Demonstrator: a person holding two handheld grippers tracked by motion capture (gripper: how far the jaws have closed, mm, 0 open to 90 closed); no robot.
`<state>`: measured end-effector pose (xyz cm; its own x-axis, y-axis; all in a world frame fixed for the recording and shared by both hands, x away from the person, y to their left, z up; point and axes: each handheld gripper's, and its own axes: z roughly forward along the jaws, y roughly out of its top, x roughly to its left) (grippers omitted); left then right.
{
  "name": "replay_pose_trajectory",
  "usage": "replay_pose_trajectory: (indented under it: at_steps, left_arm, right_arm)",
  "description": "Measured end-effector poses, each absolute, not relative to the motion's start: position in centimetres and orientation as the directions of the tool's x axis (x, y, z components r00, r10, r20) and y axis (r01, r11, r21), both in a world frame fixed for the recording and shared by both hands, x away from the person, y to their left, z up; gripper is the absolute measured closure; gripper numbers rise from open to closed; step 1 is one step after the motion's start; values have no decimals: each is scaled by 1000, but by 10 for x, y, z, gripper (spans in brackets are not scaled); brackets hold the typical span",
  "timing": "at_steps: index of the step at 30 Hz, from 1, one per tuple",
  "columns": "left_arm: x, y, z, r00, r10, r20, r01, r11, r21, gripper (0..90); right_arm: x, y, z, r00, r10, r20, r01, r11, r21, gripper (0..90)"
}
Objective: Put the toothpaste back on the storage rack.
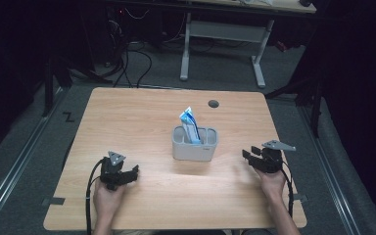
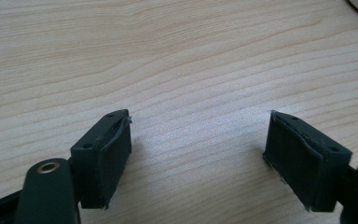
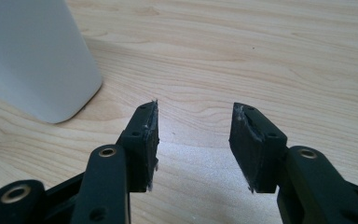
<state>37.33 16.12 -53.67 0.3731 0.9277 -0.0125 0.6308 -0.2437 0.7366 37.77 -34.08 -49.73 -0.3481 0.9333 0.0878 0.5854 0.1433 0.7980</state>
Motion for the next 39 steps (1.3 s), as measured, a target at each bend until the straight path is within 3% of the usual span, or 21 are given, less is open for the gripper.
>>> replay_pose_trajectory:
  at_steps: [39]
  left_arm:
    - [373,161,-537,373,928,-13,631,-243,737,231]
  right_arm:
    - [388,-327,-521,-351,936,24,629,216,747,497]
